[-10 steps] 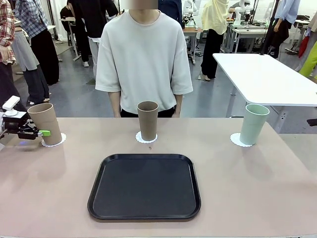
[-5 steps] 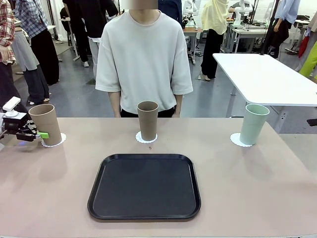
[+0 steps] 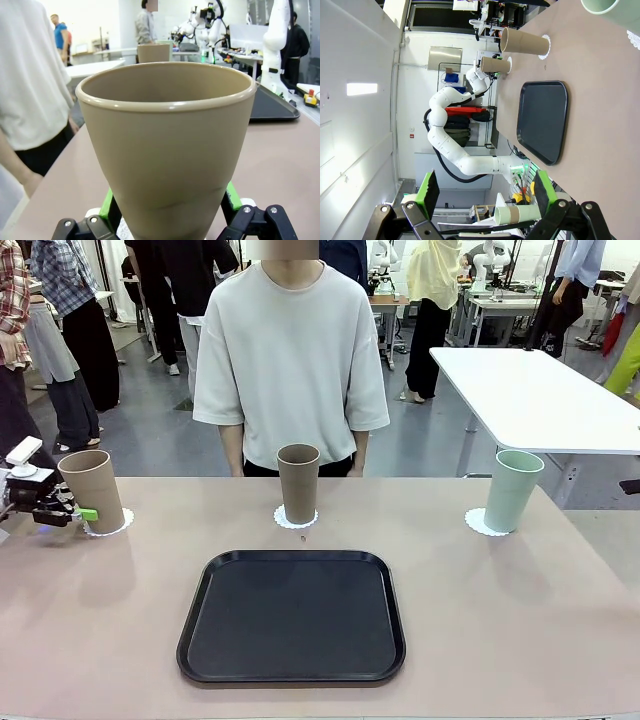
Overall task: Place coasters on the table and set cups on them.
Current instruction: Take one Reusable plastic cup from the Flat Tray and place it on a coaster set by the human.
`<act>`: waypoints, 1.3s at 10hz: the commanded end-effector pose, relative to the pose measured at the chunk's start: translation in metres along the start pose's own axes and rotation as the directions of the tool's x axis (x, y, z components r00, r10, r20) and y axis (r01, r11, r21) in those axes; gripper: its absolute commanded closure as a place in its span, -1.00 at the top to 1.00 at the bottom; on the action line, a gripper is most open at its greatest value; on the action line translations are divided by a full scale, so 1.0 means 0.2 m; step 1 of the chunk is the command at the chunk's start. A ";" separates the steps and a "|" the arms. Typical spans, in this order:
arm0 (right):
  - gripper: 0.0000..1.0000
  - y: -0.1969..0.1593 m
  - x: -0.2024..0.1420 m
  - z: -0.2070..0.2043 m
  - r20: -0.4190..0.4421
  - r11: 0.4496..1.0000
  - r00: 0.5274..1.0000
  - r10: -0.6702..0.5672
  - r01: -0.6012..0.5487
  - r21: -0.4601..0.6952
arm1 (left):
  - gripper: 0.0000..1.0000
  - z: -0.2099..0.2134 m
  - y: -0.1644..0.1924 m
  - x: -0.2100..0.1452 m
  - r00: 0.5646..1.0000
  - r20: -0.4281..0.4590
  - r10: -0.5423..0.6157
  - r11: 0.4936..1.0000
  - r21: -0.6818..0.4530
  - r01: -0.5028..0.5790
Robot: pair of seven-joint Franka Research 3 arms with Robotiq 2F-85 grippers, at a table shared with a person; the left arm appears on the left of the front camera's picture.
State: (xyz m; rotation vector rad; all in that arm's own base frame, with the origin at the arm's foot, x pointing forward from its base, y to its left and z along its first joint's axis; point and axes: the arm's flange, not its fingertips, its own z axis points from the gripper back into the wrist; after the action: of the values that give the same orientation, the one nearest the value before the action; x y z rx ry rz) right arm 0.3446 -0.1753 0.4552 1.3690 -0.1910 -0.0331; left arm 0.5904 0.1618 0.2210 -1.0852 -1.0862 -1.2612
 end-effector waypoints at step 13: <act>1.00 0.01 0.01 0.01 -0.004 1.000 1.000 0.010 -0.010 0.006 | 1.00 0.27 0.01 0.01 0.999 0.001 0.042 0.999 -0.009 -0.042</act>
State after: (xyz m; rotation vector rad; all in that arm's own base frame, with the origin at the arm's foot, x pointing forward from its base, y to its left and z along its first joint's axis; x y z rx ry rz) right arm 0.3446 -0.1753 0.4552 1.3690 -0.1910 -0.0331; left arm 0.5859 0.2086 0.2285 -1.0924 -1.0745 -1.2327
